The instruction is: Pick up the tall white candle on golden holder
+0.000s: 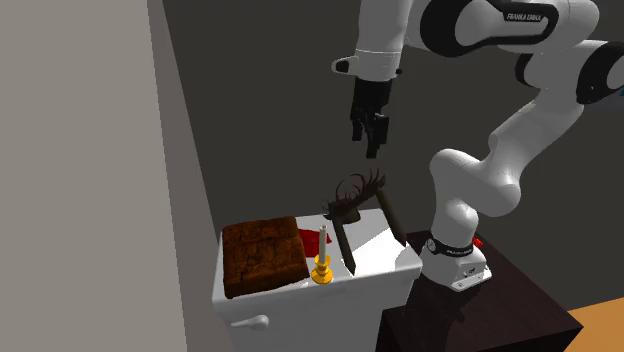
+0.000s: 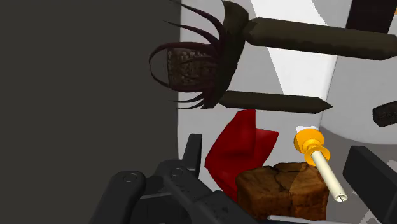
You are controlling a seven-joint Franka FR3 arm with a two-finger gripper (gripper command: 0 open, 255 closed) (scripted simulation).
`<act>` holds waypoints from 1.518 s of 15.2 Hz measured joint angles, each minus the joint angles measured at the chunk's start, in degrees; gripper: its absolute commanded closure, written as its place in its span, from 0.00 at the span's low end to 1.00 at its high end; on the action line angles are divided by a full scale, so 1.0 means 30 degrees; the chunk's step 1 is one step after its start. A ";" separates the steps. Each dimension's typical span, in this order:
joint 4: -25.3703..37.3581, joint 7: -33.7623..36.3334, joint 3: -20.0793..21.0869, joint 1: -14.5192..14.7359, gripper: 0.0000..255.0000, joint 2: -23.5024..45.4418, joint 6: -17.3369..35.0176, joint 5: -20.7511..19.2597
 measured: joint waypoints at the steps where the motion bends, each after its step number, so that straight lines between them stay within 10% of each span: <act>1: 0.0000 0.0000 0.0000 0.0000 0.00 0.0000 0.0000 0.0000; 11: -0.5863 0.0956 0.0072 0.1145 0.00 -0.0393 0.8981 0.2281; 23: -0.9444 0.0438 -0.0219 0.3955 0.00 0.4523 2.1763 0.5643</act>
